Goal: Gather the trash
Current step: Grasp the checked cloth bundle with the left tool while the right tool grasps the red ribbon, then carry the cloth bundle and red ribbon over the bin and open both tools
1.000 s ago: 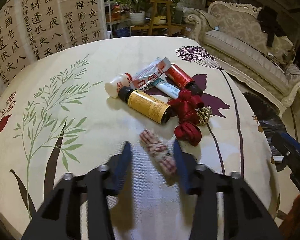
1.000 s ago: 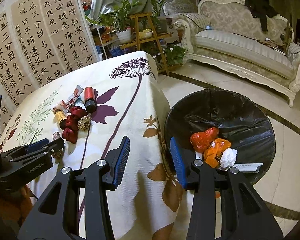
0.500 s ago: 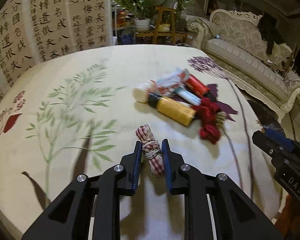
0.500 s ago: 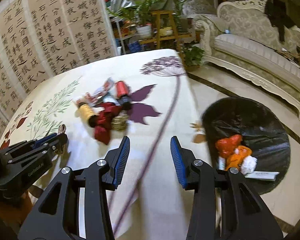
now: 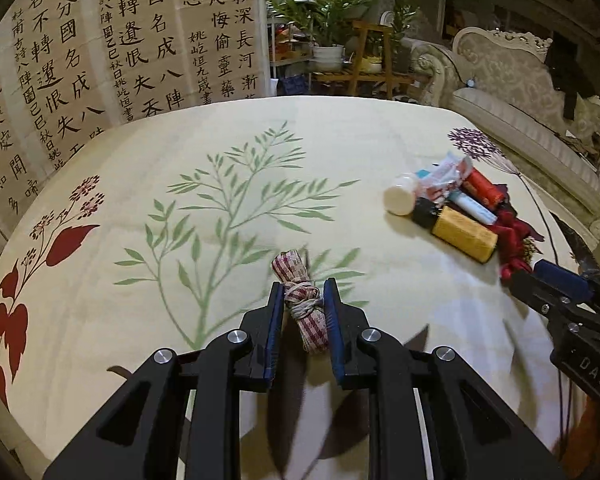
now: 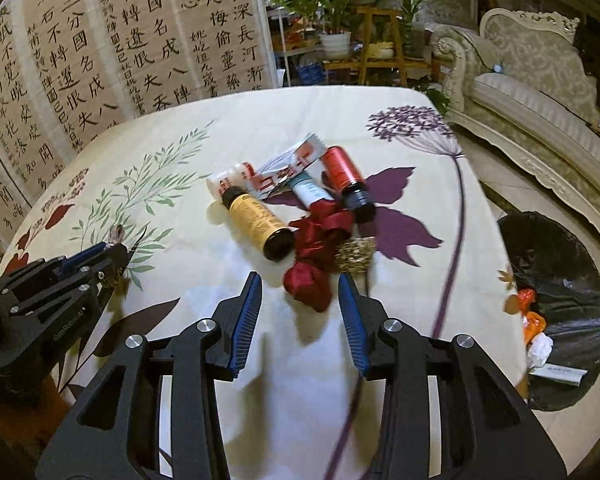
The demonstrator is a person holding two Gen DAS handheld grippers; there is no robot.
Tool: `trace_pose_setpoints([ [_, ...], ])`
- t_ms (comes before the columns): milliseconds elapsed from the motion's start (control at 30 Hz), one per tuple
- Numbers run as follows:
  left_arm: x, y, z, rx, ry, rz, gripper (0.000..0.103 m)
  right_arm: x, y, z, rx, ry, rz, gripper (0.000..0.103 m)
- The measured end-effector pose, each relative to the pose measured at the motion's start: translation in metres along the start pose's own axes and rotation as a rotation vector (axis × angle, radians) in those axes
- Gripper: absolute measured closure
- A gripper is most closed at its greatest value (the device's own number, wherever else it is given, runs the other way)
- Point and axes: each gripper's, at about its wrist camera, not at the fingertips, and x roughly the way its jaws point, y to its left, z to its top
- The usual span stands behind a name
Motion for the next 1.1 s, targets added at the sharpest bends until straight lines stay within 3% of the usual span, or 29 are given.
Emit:
trace_pose_setpoints([
  [167,0.004,0.004,0.001,-0.009,0.008,-0.019,0.082,0.009,0.002,0.0,-0.012,0.022,-0.027,0.088],
  [300,0.004,0.003,0.001,-0.008,0.007,-0.029,0.082,0.004,0.004,0.001,-0.022,0.001,-0.042,0.092],
  [733,-0.009,-0.013,0.007,-0.003,-0.024,-0.078,0.082,-0.038,-0.012,0.011,-0.002,-0.111,-0.057,0.092],
  [1100,-0.033,-0.072,0.012,0.067,-0.08,-0.18,0.082,-0.07,-0.075,-0.008,0.1,-0.148,-0.157,0.092],
])
